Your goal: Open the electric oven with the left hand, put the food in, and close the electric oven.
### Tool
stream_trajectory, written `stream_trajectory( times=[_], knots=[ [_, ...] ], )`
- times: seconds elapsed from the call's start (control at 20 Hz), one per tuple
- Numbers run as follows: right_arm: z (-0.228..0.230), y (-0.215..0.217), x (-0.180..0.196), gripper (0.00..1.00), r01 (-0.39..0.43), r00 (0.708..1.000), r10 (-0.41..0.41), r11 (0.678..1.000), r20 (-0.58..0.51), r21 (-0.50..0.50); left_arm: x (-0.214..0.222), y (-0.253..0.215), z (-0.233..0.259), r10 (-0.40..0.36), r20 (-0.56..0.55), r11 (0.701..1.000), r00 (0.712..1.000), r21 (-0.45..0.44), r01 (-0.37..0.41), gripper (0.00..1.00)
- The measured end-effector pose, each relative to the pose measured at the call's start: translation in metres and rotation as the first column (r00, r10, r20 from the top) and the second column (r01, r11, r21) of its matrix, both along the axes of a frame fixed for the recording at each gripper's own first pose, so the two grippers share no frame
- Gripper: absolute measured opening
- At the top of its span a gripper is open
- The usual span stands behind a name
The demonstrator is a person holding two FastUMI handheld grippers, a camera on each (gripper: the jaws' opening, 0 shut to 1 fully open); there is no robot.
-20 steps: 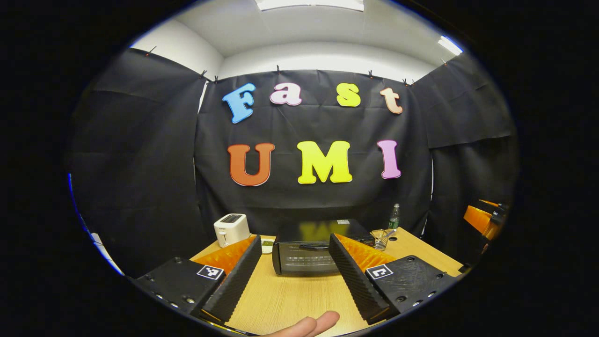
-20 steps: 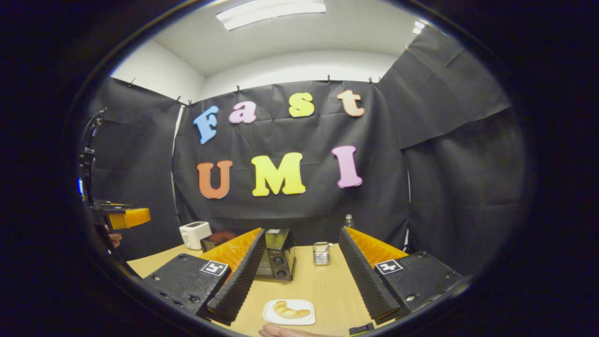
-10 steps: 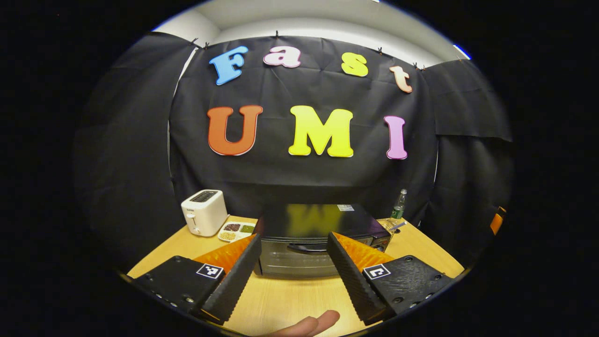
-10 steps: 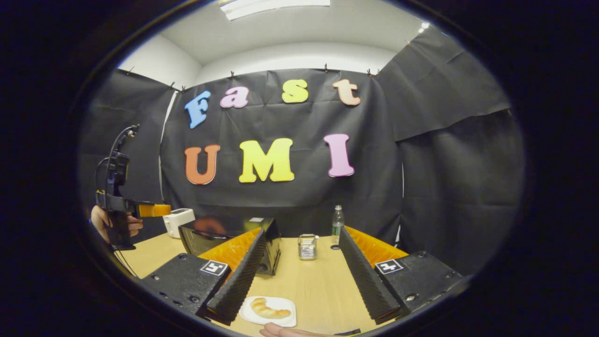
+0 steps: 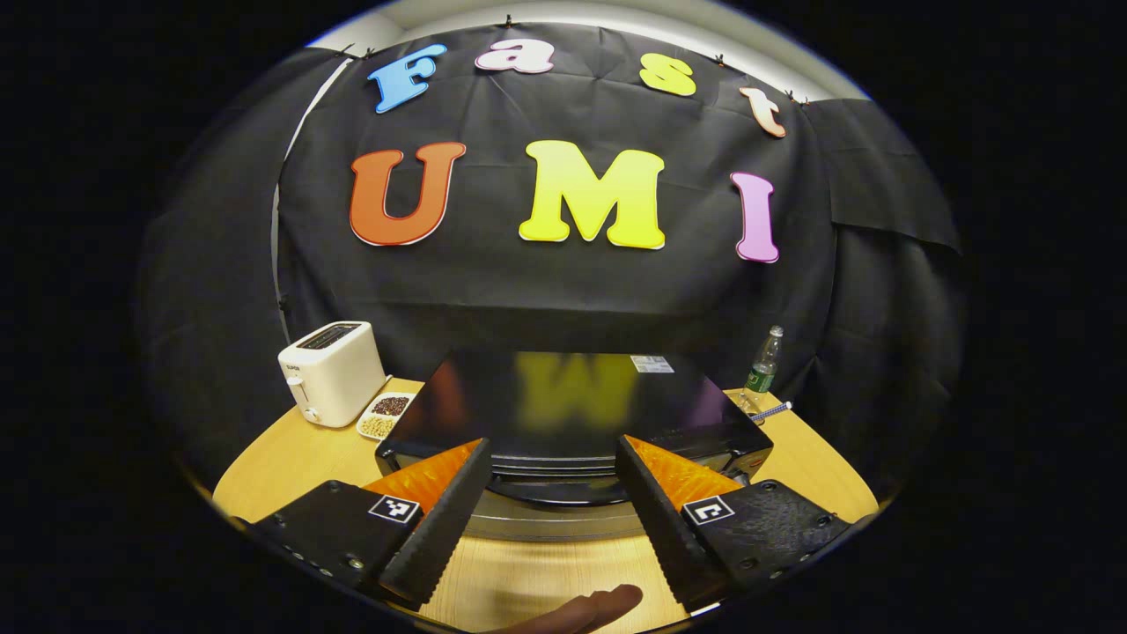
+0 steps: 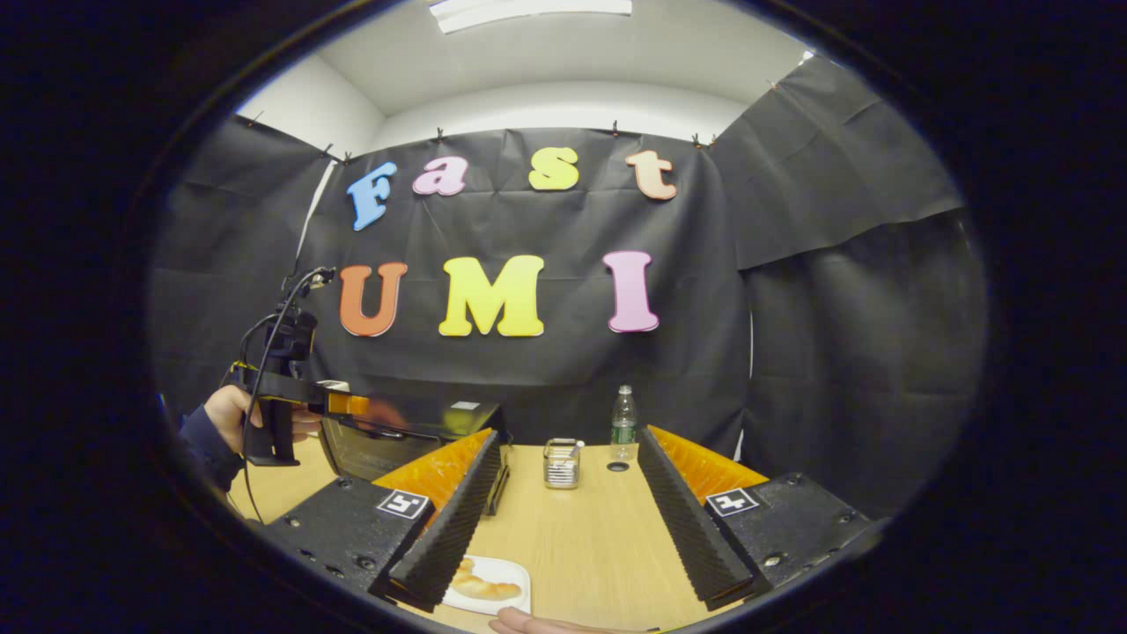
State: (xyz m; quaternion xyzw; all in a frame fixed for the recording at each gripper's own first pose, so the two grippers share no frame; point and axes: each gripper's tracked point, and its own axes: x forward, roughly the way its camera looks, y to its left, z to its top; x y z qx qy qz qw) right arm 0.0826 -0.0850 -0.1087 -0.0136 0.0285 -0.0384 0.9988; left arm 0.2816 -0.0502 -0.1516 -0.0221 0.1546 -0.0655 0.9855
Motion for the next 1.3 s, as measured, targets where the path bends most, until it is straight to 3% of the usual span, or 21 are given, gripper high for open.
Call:
stream_trajectory(
  times=[0.2,0.4,0.45,0.5,0.95,1.3],
  knots=[
    [-0.006,-0.008,-0.002,0.97,0.012,1.0,-0.012,1.0,-0.021,0.009,0.009,-0.007,-0.014,-0.009,-0.03,1.0,1.0,-0.012,0.009,0.93],
    [-0.001,-0.01,-0.011,0.96,0.023,1.0,-0.023,1.0,0.0,0.009,0.003,-0.014,-0.024,-0.018,-0.047,0.999,0.999,0.032,0.019,0.95],
    [0.001,-0.009,-0.014,0.96,0.02,1.0,-0.02,1.0,0.003,0.01,0.002,-0.014,-0.026,-0.006,-0.042,0.998,0.999,0.055,0.008,0.84],
    [0.002,-0.008,-0.018,0.97,0.019,1.0,-0.019,1.0,0.004,0.013,0.001,-0.012,-0.024,0.01,-0.041,0.998,0.999,0.055,-0.008,0.97],
    [0.008,-0.015,-0.057,1.0,0.048,0.999,-0.049,0.996,0.012,0.077,-0.049,-0.014,-0.035,-0.004,-0.084,0.999,0.996,0.04,0.007,0.97],
    [-0.015,-0.016,-0.083,0.98,0.074,0.997,-0.072,0.995,-0.018,0.074,-0.082,-0.013,-0.055,0.025,-0.091,0.998,0.996,0.066,-0.019,0.96]
  ],
)
